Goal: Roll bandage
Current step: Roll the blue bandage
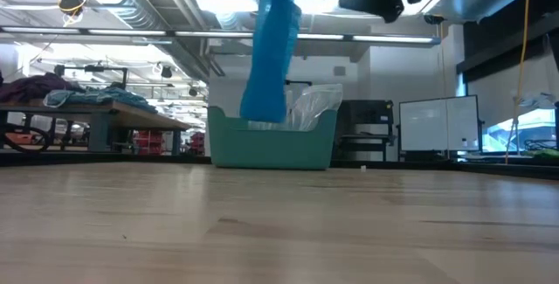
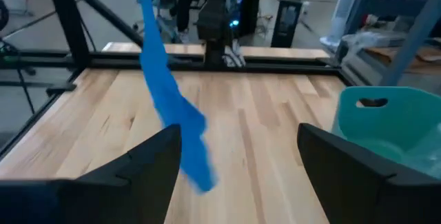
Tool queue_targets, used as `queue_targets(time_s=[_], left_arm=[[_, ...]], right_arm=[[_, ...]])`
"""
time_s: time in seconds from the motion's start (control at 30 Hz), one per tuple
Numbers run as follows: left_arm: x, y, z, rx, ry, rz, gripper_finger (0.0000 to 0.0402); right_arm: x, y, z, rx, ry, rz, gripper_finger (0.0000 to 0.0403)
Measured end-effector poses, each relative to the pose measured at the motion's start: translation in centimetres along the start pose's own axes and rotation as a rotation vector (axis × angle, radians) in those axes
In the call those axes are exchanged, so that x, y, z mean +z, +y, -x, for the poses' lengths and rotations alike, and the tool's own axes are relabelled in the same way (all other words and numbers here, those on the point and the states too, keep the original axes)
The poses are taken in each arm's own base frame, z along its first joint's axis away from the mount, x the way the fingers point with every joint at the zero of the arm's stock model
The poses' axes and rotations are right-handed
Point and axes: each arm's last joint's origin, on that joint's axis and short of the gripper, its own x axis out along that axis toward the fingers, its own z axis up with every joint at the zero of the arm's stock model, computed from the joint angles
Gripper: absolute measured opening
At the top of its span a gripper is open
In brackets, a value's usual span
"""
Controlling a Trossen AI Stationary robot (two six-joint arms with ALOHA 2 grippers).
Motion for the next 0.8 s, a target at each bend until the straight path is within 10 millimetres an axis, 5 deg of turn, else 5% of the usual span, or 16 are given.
queue_targets(time_s=[0.33, 0.8], left_arm=[[0.0, 0.0, 0.0, -0.001, 0.000, 0.000, 0.0015], [0.1, -0.3, -0.5, 0.001, -0.016, -0.014, 0.0015]], right_arm=[[-2.5, 1.2, -3.4, 0.194, 0.036, 0.076, 0.0252], [-2.7, 1.3, -4.4, 0.198, -0.015, 0.043, 0.0142]])
